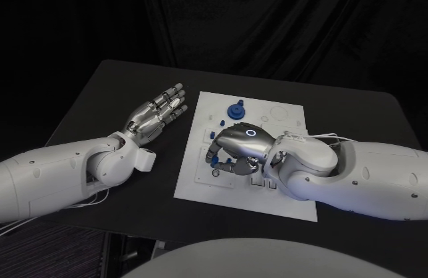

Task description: Assemble the parts on the task board

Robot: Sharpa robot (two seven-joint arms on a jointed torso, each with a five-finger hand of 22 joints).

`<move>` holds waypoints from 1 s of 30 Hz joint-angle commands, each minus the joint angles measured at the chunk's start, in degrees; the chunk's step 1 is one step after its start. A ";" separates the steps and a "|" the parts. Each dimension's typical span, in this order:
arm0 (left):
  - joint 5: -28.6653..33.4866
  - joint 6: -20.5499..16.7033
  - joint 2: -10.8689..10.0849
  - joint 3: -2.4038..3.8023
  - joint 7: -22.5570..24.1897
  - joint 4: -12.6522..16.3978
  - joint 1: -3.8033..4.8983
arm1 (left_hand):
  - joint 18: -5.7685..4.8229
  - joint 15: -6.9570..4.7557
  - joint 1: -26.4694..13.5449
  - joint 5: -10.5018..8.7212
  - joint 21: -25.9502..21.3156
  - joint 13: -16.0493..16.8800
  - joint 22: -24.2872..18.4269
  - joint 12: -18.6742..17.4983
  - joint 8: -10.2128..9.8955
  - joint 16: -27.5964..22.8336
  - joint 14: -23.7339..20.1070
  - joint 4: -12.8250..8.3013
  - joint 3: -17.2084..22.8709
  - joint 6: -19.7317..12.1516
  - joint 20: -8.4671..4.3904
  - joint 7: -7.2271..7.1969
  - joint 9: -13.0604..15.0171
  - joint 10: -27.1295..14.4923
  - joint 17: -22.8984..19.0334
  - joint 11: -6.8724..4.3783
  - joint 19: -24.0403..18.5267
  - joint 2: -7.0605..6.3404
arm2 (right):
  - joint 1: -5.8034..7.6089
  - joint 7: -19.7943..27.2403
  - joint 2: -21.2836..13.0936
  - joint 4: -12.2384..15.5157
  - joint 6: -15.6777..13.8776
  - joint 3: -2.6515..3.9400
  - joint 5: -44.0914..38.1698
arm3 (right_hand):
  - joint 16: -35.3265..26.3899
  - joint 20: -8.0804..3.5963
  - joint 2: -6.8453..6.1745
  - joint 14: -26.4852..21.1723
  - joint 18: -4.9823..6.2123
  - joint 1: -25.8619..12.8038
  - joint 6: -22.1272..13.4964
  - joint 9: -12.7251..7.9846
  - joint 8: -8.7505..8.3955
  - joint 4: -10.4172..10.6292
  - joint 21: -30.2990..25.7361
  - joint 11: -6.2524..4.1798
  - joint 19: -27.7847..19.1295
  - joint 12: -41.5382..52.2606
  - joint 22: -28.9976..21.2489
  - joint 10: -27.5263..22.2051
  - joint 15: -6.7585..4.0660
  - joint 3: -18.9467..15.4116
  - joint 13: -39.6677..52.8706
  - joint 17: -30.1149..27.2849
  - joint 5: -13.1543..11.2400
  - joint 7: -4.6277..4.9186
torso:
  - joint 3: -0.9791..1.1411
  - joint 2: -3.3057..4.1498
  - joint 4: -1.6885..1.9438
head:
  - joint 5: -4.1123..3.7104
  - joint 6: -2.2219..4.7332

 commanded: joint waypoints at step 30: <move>0.08 2.09 0.57 0.05 6.93 -0.52 -0.40 | 1.42 0.63 0.89 0.23 0.28 0.06 0.09 0.37 0.17 0.54 0.06 -0.54 1.48 0.02 1.24 1.38 0.09 0.07 0.13 0.41 0.07 0.48 | -2.77 1.13 1.71 -3.66 2.20 0.04 -4.87 | -0.03 -0.36 -0.53 0.12 -0.23 0.13 -0.25 0.51 -0.23 -0.78 0.82 -2.85 0.16 -0.24 7.10 3.59 -0.40 0.18 1.12 0.37 0.16 0.06 | 0.04 0.05 0.00 | -0.31 -0.01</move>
